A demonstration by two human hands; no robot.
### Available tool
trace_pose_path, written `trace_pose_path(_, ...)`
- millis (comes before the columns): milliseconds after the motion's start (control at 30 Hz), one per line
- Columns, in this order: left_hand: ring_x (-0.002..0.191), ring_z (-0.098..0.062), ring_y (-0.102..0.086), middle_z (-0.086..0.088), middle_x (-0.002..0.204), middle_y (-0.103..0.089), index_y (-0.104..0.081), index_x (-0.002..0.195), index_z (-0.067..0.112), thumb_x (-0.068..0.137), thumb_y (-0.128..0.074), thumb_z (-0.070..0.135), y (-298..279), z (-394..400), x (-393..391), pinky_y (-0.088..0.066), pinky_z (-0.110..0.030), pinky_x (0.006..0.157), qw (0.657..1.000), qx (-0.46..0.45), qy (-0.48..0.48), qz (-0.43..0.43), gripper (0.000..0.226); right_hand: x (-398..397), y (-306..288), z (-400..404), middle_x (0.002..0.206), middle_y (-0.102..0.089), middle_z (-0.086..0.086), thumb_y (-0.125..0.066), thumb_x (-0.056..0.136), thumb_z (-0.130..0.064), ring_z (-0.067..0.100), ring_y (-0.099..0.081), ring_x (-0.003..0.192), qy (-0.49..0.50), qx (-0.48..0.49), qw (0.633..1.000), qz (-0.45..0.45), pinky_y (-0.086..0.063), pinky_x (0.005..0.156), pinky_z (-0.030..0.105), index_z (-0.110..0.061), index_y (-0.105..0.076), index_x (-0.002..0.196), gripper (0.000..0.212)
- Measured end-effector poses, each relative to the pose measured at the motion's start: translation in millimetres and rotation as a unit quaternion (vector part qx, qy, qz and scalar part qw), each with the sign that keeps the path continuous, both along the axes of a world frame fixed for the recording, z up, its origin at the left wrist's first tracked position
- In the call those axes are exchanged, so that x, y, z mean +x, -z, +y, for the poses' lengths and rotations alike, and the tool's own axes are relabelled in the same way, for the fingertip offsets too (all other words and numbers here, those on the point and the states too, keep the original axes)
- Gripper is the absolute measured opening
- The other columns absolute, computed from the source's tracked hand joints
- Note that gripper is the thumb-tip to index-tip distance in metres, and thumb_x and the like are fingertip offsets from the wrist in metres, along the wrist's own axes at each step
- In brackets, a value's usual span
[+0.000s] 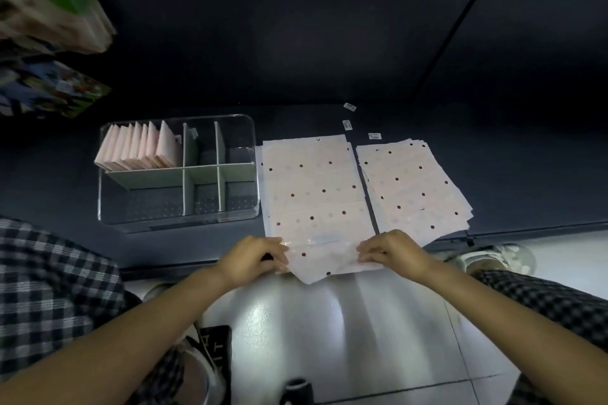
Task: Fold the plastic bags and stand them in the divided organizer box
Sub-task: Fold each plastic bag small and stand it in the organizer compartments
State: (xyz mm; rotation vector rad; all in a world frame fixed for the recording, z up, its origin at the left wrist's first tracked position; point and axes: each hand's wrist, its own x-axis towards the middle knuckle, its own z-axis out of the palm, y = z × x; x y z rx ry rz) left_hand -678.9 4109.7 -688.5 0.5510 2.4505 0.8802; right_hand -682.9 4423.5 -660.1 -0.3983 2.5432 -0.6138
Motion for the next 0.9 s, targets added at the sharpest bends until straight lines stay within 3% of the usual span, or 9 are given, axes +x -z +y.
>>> trace_pose_path(100, 0.108, 0.007, -0.055, 0.011, 0.112, -0.067, -0.074, 0.101, 0.019, 0.083, -0.071, 0.024, -17, -3, -6, -0.039, -0.015, 0.100, 0.995, 0.045, -0.012, -0.092, 0.019, -11, -23, -4, 0.090, -0.072, -0.009, -0.063, 0.088, -0.015, 0.002, -0.063, 0.083, -0.003, -0.052, 0.997, -0.064, -0.047, 0.080, 0.018, -0.015, -0.074, 0.088, 0.011)
trace_pose_path(200, 0.104, -0.011, -0.064, 0.004, 0.106, -0.071, -0.072, 0.102, 0.017, 0.084, -0.069, 0.019, -40, -1, -14, -0.047, -0.024, 0.095, 0.974, 0.152, -0.071, -0.152, 0.019, -27, -56, -10, 0.073, -0.064, -0.018, -0.064, 0.089, -0.021, -0.007, -0.053, 0.068, 0.006, -0.101, 0.988, -0.115, -0.040, 0.069, 0.009, -0.027, -0.067, 0.077, 0.014)
trace_pose_path(267, 0.103, -0.009, -0.064, 0.008, 0.103, -0.071, -0.070, 0.099, 0.020, 0.087, -0.063, 0.017, -62, 7, -22, -0.046, -0.013, 0.088, 0.938, 0.271, -0.168, -0.137, 0.015, -44, -77, -14, 0.070, -0.063, -0.022, -0.063, 0.089, -0.022, -0.011, -0.052, 0.068, 0.021, -0.138, 0.985, -0.102, -0.038, 0.069, 0.005, -0.032, -0.064, 0.074, 0.018)
trace_pose_path(367, 0.107, -0.004, -0.061, 0.013, 0.109, -0.069, -0.067, 0.106, 0.024, 0.087, -0.060, 0.028, -87, 18, -38, -0.047, -0.017, 0.085, 0.901, 0.346, -0.260, -0.028, 0.021, -77, -93, -18, 0.074, -0.063, -0.018, -0.063, 0.089, -0.019, -0.013, -0.055, 0.071, 0.055, -0.160, 0.984, -0.048, -0.039, 0.071, 0.002, -0.026, -0.065, 0.076, 0.015)
trace_pose_path(467, 0.113, -0.013, -0.058, 0.018, 0.126, -0.059, -0.061, 0.116, 0.031, 0.090, -0.057, 0.035, -90, 25, -47, -0.047, -0.034, 0.097, 0.909, 0.280, -0.292, 0.101, 0.027, -112, -82, -18, 0.082, -0.064, -0.015, -0.062, 0.090, -0.018, -0.005, -0.057, 0.082, 0.099, -0.147, 0.984, -0.010, -0.039, 0.077, 0.010, -0.019, -0.067, 0.079, 0.012)
trace_pose_path(600, 0.134, -0.010, -0.037, 0.012, 0.141, -0.044, -0.057, 0.127, 0.023, 0.093, -0.057, 0.029, -59, 34, -45, -0.030, -0.032, 0.111, 0.944, 0.122, -0.181, 0.247, 0.035, -146, -49, -29, 0.090, -0.065, -0.007, -0.061, 0.090, -0.020, 0.010, -0.057, 0.095, 0.129, -0.107, 0.986, 0.022, -0.036, 0.084, 0.021, -0.014, -0.068, 0.083, 0.011)
trace_pose_path(767, 0.143, -0.012, 0.017, 0.005, 0.157, 0.007, -0.011, 0.151, 0.020, 0.097, -0.030, 0.051, 0, 42, -26, 0.014, -0.029, 0.116, 0.972, -0.121, 0.046, 0.197, 0.065, -168, -12, -48, 0.119, -0.063, 0.004, -0.055, 0.094, -0.027, 0.023, -0.051, 0.116, 0.162, 0.022, 0.985, 0.053, -0.040, 0.097, 0.034, -0.015, -0.065, 0.108, 0.021)
trace_pose_path(833, 0.140, -0.015, 0.027, 0.004, 0.155, 0.021, 0.008, 0.150, 0.019, 0.094, -0.014, 0.059, 15, 42, -22, 0.021, -0.032, 0.114, 0.963, -0.174, 0.086, 0.187, 0.073, -159, -5, -53, 0.131, -0.054, 0.006, -0.049, 0.096, -0.032, 0.026, -0.041, 0.125, 0.151, 0.124, 0.972, 0.133, -0.035, 0.102, 0.036, -0.018, -0.053, 0.129, 0.036)
trace_pose_path(900, 0.138, -0.016, 0.031, 0.003, 0.153, 0.026, 0.017, 0.147, 0.019, 0.088, -0.005, 0.064, 22, 41, -23, 0.024, -0.035, 0.112, 0.960, -0.197, 0.098, 0.177, 0.077, -136, 0, -60, 0.139, -0.047, 0.008, -0.044, 0.098, -0.031, 0.026, -0.036, 0.131, 0.120, 0.119, 0.965, 0.199, -0.027, 0.107, 0.034, -0.016, -0.043, 0.138, 0.042)
